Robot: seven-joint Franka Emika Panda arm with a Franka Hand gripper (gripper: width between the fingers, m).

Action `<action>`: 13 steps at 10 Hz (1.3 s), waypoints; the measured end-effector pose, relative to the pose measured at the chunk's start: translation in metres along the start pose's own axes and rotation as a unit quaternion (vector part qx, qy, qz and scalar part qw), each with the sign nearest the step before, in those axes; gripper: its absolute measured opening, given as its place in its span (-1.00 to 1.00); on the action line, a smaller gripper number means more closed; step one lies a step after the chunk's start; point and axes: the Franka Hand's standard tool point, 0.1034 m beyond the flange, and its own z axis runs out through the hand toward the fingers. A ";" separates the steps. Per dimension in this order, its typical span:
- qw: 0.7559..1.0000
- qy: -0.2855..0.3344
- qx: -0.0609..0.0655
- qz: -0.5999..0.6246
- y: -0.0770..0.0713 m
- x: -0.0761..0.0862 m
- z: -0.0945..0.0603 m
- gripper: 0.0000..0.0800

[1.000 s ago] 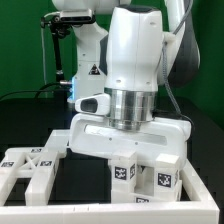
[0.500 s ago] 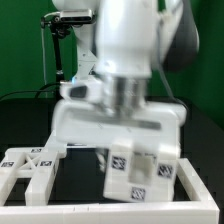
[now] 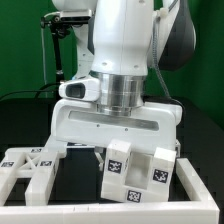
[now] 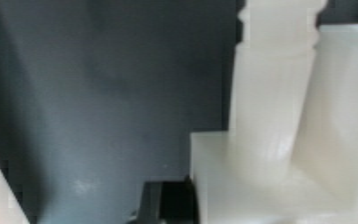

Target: Assemble chair

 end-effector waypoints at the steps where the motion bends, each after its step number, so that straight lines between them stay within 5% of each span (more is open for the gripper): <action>1: 0.999 0.000 0.003 -0.037 0.003 -0.003 -0.005 -0.91; 4: 0.996 -0.003 0.014 -0.091 0.019 0.000 -0.026 -0.91; 7: 0.997 -0.015 0.015 -0.077 0.018 0.001 -0.026 -0.91; 11: 0.976 -0.187 0.023 -0.107 0.029 -0.010 -0.028 -0.91; 13: 0.959 -0.263 0.017 -0.104 0.031 -0.016 -0.029 -0.91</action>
Offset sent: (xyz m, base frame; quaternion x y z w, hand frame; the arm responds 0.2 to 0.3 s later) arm 0.0023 -0.0089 0.0338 0.0564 -0.0224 -0.0785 0.9951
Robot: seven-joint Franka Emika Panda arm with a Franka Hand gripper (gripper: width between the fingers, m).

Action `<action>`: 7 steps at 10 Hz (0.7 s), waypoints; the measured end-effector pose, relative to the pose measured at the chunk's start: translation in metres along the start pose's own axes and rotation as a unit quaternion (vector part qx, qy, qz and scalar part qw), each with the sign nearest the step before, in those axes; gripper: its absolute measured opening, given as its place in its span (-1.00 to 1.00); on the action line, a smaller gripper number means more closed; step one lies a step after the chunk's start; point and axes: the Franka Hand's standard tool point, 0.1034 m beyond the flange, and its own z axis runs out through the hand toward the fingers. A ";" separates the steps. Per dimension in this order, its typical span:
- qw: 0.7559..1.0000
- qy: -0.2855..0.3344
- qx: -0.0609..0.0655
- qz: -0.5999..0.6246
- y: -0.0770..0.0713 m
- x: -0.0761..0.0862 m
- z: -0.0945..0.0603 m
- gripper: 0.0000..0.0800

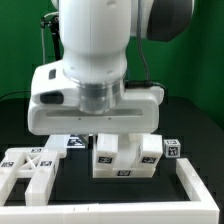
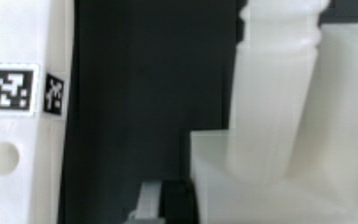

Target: Assemble chair

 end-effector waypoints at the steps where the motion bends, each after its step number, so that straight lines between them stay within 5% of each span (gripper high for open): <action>1: 0.999 -0.037 0.001 0.001 0.001 -0.001 0.003 -0.91; 7: 0.973 -0.231 0.008 0.024 0.012 -0.012 0.023 -0.91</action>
Offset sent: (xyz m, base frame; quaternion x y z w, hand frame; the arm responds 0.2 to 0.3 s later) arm 0.0170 -0.0133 -0.0049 0.0285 -0.2172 -0.0763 0.9727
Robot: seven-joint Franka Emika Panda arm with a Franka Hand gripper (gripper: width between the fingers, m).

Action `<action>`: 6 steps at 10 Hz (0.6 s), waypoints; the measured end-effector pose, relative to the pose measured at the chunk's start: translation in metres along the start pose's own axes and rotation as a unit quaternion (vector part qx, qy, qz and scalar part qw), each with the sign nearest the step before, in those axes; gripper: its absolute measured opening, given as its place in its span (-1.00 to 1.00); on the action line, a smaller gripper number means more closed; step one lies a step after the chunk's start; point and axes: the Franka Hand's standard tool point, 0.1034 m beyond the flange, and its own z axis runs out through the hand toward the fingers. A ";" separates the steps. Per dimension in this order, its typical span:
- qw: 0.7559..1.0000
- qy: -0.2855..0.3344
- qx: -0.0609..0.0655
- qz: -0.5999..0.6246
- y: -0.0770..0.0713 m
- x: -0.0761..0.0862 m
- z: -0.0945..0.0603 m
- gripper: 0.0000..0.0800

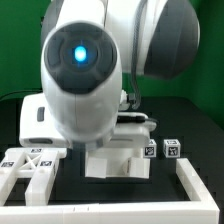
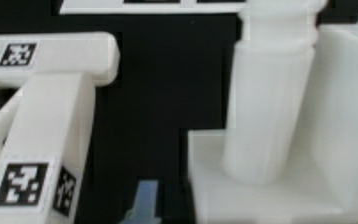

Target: Assemble chair

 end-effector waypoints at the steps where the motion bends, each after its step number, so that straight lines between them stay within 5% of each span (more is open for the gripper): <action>1: 1.000 -0.006 0.000 0.002 0.002 0.003 0.003 -0.91; 4: 1.000 0.001 0.000 0.003 0.005 0.008 0.003 -0.91; 6: 1.000 0.001 0.001 0.004 0.006 0.008 0.004 -0.71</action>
Offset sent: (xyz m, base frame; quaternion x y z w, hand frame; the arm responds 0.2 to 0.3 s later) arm -0.0001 0.0018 -0.0045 -0.0026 0.0048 -0.0009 1.0000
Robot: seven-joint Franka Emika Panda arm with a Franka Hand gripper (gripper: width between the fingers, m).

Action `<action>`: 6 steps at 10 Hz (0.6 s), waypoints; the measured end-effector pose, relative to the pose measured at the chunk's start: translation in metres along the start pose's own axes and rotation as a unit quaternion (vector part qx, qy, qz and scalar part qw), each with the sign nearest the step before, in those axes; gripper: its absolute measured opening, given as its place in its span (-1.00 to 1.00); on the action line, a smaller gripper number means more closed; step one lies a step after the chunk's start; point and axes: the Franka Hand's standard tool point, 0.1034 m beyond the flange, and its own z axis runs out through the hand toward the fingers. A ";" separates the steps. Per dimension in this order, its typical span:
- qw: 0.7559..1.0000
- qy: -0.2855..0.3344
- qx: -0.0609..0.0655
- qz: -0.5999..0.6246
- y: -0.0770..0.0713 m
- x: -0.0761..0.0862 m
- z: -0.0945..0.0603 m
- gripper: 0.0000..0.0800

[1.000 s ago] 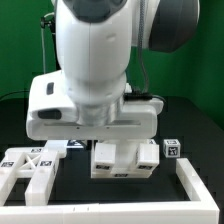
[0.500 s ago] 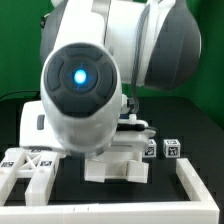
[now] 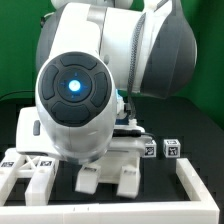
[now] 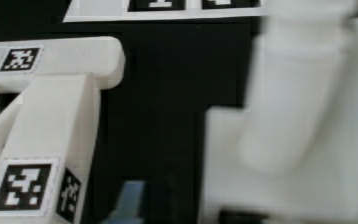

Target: Assemble chair

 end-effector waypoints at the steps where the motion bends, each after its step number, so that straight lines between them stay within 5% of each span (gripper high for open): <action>1: 1.000 0.000 0.000 0.000 0.001 0.000 0.000 -0.19; 2: 1.000 0.000 0.001 0.001 0.002 0.000 0.000 0.29; 6: 1.000 -0.001 0.012 0.009 0.020 0.001 0.002 0.61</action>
Offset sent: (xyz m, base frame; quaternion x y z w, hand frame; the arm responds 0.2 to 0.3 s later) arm 0.0095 -0.0078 -0.0010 0.0015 0.0071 -0.0202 0.9998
